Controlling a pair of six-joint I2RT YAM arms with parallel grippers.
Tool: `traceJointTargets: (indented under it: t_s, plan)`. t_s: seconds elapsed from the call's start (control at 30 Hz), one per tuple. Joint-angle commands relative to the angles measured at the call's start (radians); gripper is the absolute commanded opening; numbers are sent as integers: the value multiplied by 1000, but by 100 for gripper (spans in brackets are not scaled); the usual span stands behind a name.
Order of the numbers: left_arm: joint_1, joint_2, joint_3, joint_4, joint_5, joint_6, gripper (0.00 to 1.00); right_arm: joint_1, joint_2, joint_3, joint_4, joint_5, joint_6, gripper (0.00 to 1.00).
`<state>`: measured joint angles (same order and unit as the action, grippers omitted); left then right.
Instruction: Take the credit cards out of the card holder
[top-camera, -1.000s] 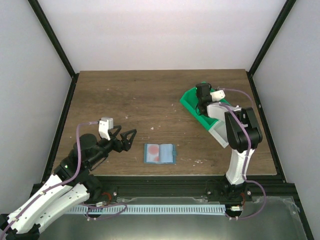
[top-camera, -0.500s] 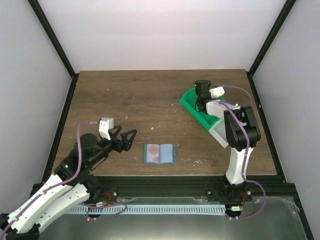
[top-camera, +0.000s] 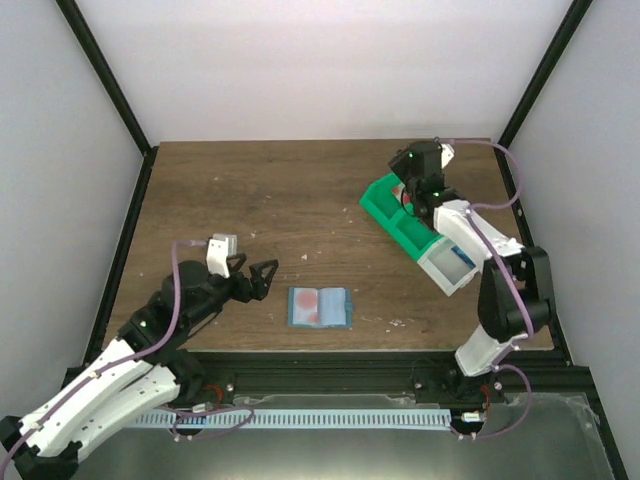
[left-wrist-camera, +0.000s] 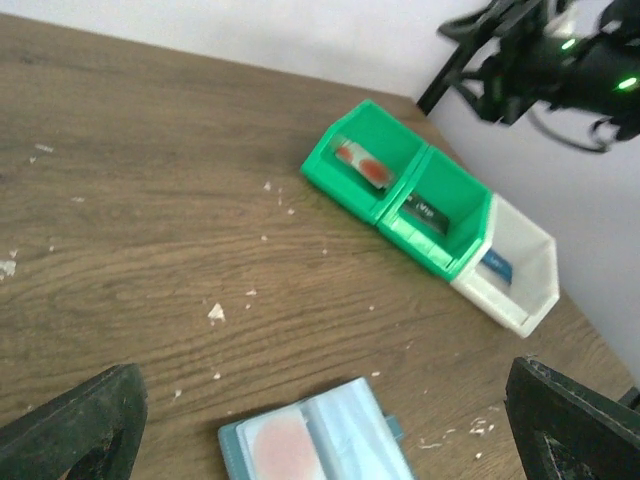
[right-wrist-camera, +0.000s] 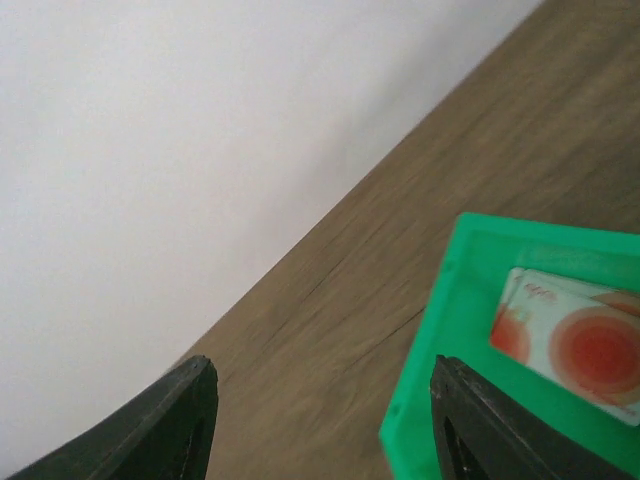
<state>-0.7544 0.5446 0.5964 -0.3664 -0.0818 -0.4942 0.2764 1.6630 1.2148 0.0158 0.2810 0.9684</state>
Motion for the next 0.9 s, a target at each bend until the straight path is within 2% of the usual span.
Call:
traceJointTargets:
  t_s: [0.0, 0.17, 0.5, 0.67, 0.87]
  plan:
    - [0, 45, 28, -26, 7, 8, 100, 6, -99, -5, -76, -295, -211, 60]
    - [0, 141, 24, 15, 147, -12, 100, 34, -249, -158, -78, -521, -253, 60]
    - [10, 308, -107, 276, 364, -222, 91, 166, -548, -503, -63, -622, -217, 54]
    - [20, 355, -201, 424, 443, -306, 91, 223, -596, -636, -38, -637, -170, 52]
    - [72, 417, -329, 621, 562, -412, 93, 352, -554, -698, -4, -640, -104, 50]
